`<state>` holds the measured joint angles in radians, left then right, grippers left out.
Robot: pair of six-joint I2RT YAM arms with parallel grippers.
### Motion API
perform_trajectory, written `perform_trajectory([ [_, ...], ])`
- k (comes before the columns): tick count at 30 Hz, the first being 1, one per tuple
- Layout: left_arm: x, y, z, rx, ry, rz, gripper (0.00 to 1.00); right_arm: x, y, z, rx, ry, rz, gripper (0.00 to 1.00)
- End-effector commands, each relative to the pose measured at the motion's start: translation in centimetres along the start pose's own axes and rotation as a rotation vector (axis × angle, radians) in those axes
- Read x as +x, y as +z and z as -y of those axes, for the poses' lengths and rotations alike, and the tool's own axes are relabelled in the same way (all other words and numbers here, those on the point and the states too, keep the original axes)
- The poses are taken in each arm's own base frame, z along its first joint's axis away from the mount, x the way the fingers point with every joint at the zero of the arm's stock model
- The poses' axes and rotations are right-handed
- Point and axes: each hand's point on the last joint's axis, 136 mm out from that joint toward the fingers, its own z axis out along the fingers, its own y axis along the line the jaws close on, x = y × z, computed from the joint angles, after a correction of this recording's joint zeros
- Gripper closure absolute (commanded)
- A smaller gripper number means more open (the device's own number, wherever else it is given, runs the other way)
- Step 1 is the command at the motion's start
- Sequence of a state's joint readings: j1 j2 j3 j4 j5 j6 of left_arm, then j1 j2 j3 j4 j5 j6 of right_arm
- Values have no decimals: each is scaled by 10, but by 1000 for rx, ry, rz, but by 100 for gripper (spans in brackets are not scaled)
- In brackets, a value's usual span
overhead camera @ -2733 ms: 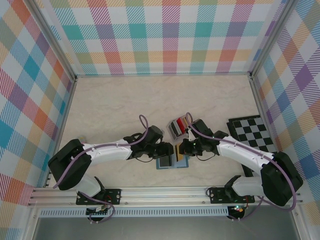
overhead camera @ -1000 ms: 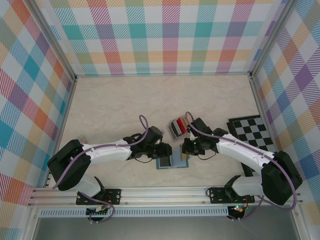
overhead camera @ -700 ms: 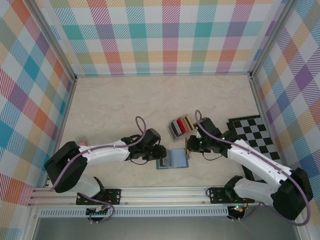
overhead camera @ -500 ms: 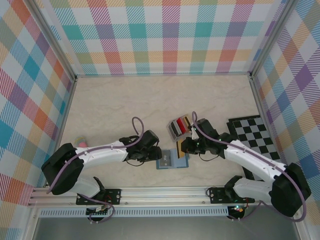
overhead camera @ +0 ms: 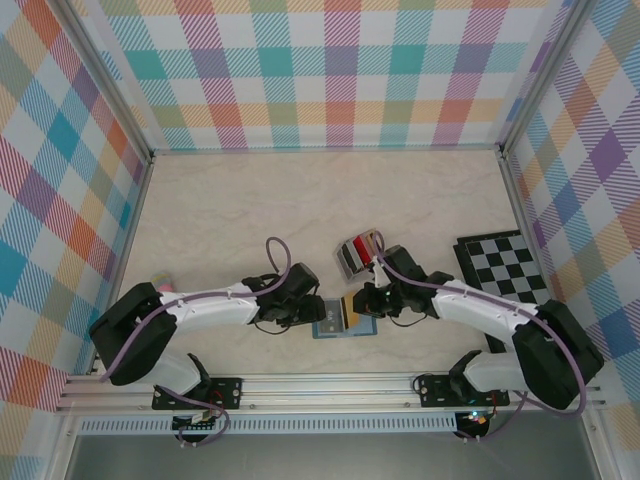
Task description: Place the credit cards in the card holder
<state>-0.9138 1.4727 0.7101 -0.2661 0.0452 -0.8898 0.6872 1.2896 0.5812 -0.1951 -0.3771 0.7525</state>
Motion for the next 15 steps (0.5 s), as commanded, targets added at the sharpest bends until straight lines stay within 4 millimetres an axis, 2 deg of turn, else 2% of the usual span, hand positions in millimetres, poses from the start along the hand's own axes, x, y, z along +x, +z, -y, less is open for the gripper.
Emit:
perform_trajectory([
  [1, 2, 7, 1, 23, -22, -13, 43, 1, 7, -4, -43, 6, -12, 90],
  [7, 3, 12, -2, 15, -27, -20, 51, 5, 18, 12, -7, 27, -21, 90],
  [15, 7, 18, -8, -9, -25, -38, 62, 9, 31, 21, -2, 58, -39, 91],
])
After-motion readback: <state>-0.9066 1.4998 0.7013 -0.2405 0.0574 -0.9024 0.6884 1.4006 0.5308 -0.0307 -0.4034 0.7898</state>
